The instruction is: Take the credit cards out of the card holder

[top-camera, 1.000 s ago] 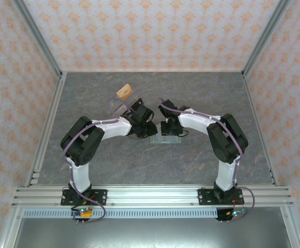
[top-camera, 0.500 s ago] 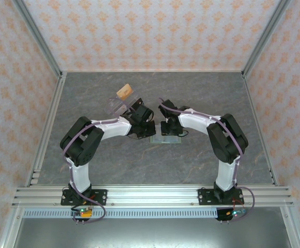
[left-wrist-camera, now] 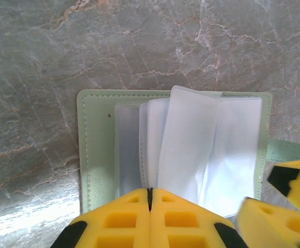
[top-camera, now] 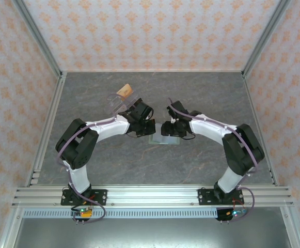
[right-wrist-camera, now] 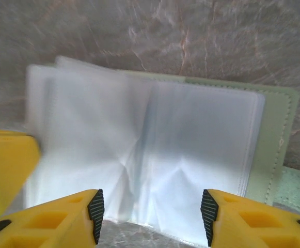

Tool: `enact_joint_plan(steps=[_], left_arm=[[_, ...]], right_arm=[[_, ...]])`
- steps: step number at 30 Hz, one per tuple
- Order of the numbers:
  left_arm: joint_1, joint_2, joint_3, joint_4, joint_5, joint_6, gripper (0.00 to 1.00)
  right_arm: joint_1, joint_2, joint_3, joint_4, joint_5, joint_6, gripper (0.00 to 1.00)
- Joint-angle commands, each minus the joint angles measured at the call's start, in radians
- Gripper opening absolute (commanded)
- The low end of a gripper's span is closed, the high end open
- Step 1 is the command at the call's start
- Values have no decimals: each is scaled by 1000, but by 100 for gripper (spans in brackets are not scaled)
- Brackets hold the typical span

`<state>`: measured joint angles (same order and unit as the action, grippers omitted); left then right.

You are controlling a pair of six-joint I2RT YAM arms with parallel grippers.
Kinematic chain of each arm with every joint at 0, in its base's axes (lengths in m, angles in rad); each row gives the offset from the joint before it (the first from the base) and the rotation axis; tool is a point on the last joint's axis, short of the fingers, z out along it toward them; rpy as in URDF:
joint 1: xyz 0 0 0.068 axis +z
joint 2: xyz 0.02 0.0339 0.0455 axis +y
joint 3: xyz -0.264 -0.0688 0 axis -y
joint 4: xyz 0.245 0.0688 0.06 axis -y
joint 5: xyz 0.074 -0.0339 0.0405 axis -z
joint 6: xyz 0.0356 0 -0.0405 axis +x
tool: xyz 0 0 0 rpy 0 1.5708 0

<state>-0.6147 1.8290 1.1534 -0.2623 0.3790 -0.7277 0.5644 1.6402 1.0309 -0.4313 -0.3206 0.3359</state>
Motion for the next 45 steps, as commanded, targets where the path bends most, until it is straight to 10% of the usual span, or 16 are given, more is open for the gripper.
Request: enact_joint_plan(steps=[1,30,45], left_arm=[[-2,-31,39,-21,22,22,0],[-53,56,122,74,194,-58,19],[9,-31,1,-52,-82,-119,37]], right_arm=[[-29,-63,-43,83,-1,42,56],[-142,-173,-195,278,-48,178,53],[-68,-20,-61,159,-129,66,49]])
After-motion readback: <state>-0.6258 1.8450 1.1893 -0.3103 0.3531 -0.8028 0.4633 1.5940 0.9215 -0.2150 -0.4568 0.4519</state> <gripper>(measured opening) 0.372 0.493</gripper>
